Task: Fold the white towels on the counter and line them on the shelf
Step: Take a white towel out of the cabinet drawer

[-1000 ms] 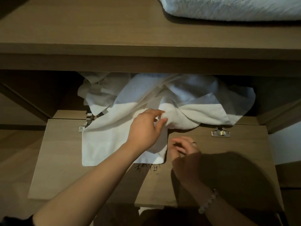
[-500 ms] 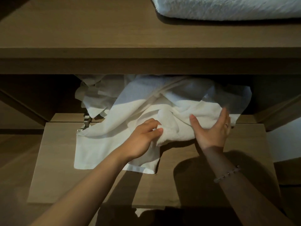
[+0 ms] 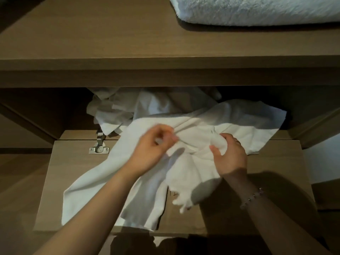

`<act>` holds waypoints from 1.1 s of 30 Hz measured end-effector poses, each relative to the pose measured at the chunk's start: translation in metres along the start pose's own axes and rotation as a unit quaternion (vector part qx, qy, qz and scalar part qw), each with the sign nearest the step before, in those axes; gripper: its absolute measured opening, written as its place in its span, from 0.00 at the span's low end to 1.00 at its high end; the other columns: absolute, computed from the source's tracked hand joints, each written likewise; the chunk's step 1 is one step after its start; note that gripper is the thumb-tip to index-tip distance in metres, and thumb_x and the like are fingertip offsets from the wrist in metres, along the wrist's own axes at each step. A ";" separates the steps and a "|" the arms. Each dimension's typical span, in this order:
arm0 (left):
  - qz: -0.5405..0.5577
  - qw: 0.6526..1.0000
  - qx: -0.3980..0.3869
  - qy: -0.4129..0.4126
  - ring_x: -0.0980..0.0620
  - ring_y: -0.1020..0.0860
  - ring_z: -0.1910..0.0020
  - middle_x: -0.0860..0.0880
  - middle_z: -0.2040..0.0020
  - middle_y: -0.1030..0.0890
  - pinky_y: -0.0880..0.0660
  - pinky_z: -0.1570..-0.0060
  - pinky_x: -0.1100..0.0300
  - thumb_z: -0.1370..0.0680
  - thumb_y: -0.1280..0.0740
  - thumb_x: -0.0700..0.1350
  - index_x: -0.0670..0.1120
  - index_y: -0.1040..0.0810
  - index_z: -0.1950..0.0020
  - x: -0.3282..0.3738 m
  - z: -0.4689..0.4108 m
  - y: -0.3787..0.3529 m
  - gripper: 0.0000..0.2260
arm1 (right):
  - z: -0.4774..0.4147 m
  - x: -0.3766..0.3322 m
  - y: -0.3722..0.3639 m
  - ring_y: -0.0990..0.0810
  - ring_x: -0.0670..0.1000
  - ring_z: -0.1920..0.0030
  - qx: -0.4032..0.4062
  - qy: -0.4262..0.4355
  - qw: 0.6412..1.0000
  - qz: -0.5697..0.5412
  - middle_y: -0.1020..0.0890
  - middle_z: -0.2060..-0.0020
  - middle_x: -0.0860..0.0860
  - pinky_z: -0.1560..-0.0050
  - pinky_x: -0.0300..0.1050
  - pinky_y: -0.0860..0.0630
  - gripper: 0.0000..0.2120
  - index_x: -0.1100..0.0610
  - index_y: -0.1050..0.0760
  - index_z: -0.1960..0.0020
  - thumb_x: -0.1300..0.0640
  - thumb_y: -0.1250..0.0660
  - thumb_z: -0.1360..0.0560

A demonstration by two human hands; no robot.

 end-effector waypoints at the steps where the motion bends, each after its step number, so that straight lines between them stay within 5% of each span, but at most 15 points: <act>1: -0.064 0.995 0.073 -0.021 0.64 0.27 0.52 0.55 0.48 0.24 0.32 0.49 0.69 0.26 0.29 0.44 0.49 0.25 0.44 0.000 -0.001 0.016 0.12 | 0.002 -0.001 0.001 0.25 0.57 0.40 0.001 -0.006 1.000 -0.003 0.22 0.41 0.55 0.43 0.46 0.29 0.19 0.57 0.29 0.35 0.54 0.33 0.24; 4: -0.196 0.969 0.147 0.022 0.53 0.37 0.32 0.51 0.31 0.34 0.40 0.33 0.57 0.32 0.27 0.57 0.46 0.39 0.27 -0.023 -0.005 0.049 0.39 | 0.008 -0.004 0.001 0.24 0.58 0.43 -0.013 -0.017 1.000 0.001 0.21 0.45 0.56 0.46 0.46 0.28 0.17 0.57 0.29 0.36 0.54 0.35 0.23; 8: -0.208 0.953 0.161 0.149 0.44 0.35 0.30 0.45 0.29 0.33 0.38 0.31 0.46 0.45 0.37 0.76 0.46 0.43 0.25 -0.070 0.001 0.075 0.56 | 0.021 -0.004 -0.006 0.24 0.58 0.44 -0.058 -0.008 0.998 -0.009 0.20 0.46 0.58 0.51 0.41 0.32 0.18 0.58 0.28 0.35 0.55 0.33 0.24; 13: -0.220 0.946 0.150 0.187 0.42 0.24 0.45 0.47 0.47 0.22 0.29 0.42 0.46 0.39 0.42 0.74 0.47 0.32 0.34 -0.101 0.014 0.073 0.43 | 0.042 -0.006 -0.029 0.28 0.49 0.44 -0.245 -0.019 0.967 -0.069 0.25 0.42 0.51 0.47 0.37 0.34 0.24 0.50 0.34 0.29 0.55 0.34 0.23; 17: -0.224 0.943 0.174 0.175 0.41 0.24 0.48 0.45 0.50 0.21 0.29 0.50 0.51 0.25 0.35 0.59 0.42 0.29 0.40 -0.107 0.015 0.063 0.24 | 0.065 -0.016 -0.047 0.29 0.44 0.47 -0.370 -0.030 0.926 -0.074 0.29 0.41 0.46 0.53 0.33 0.32 0.25 0.44 0.36 0.29 0.53 0.34 0.24; 19: -0.188 0.949 0.173 0.184 0.44 0.23 0.51 0.47 0.53 0.21 0.30 0.53 0.54 0.24 0.35 0.57 0.43 0.27 0.42 -0.112 0.015 0.062 0.19 | 0.067 -0.018 -0.049 0.26 0.41 0.50 -0.365 -0.016 0.927 -0.088 0.25 0.46 0.41 0.58 0.29 0.32 0.24 0.44 0.31 0.32 0.52 0.31 0.26; 21: -0.136 0.960 0.161 0.182 0.46 0.22 0.54 0.50 0.59 0.20 0.30 0.57 0.56 0.24 0.36 0.58 0.45 0.23 0.48 -0.114 0.015 0.060 0.17 | 0.063 -0.023 -0.038 0.25 0.41 0.51 -0.260 0.018 0.958 -0.118 0.24 0.51 0.39 0.58 0.28 0.31 0.20 0.46 0.26 0.38 0.47 0.29 0.29; 23: -0.082 0.967 0.152 0.185 0.47 0.20 0.57 0.51 0.63 0.20 0.29 0.61 0.58 0.23 0.35 0.55 0.46 0.21 0.55 -0.112 0.016 0.058 0.13 | 0.053 -0.028 -0.017 0.25 0.47 0.48 -0.077 0.092 0.988 -0.097 0.23 0.49 0.45 0.51 0.35 0.29 0.23 0.49 0.24 0.43 0.39 0.32 0.34; 25: -0.027 0.969 0.152 0.194 0.51 0.21 0.62 0.53 0.67 0.21 0.29 0.67 0.66 0.22 0.36 0.53 0.47 0.23 0.60 -0.107 0.020 0.057 0.12 | 0.041 -0.022 -0.008 0.29 0.53 0.39 0.002 0.105 0.994 -0.032 0.26 0.40 0.51 0.39 0.51 0.31 0.38 0.52 0.28 0.37 0.31 0.37 0.40; 28: 0.048 0.965 0.154 0.205 0.59 0.24 0.66 0.53 0.66 0.21 0.31 0.72 0.73 0.21 0.39 0.54 0.48 0.23 0.61 -0.098 0.027 0.051 0.14 | 0.024 0.004 -0.012 0.40 0.55 0.29 -0.099 -0.065 0.991 -0.069 0.35 0.29 0.52 0.28 0.55 0.43 0.56 0.50 0.43 0.25 0.25 0.42 0.48; 33: 0.147 0.959 0.137 0.198 0.60 0.20 0.66 0.54 0.63 0.18 0.26 0.69 0.72 0.21 0.40 0.53 0.48 0.21 0.56 -0.080 0.031 0.021 0.13 | 0.028 0.009 -0.037 0.35 0.54 0.30 -0.204 -0.103 0.958 -0.174 0.32 0.30 0.48 0.30 0.50 0.38 0.58 0.42 0.50 0.24 0.21 0.39 0.49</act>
Point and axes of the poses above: each hand's wrist, its own z-axis away from the middle knuckle, its own y-axis out of the back of the hand, x = y × z, the point moved 6 cm from there along -z, towards the middle knuckle
